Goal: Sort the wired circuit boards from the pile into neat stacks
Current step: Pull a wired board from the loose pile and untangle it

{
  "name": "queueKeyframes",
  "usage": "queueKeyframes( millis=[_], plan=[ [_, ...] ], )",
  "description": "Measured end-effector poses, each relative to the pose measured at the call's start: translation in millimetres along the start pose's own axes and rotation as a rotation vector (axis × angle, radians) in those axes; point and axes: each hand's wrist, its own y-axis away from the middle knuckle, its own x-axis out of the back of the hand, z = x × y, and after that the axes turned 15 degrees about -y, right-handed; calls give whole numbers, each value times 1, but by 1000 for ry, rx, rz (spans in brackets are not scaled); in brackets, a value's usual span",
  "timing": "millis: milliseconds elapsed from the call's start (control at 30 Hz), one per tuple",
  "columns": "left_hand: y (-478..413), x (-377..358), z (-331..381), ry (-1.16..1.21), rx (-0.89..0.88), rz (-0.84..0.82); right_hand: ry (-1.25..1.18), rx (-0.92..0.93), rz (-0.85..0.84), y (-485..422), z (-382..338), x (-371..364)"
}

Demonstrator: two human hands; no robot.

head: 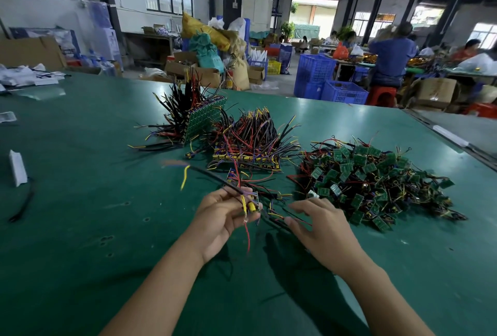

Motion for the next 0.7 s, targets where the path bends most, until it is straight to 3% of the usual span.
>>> queueKeyframes(
  millis=[133, 267, 333, 467, 700],
  plan=[
    [-3, -7, -6, 59, 39, 103, -221, 54, 109, 3, -13, -7],
    [-3, -20, -14, 83, 63, 151, -197, 41, -17, 4, -18, -24],
    [-1, -27, -19, 35, 83, 165, -235, 21, -36, 4, -17, -28],
    [1, -35, -29, -68, 140, 230, -445, 16, 96, 5, -20, -31],
    [1, -36, -41, -304, 22, 200, -576, -17, 152, 5, -18, -34]
  ],
)
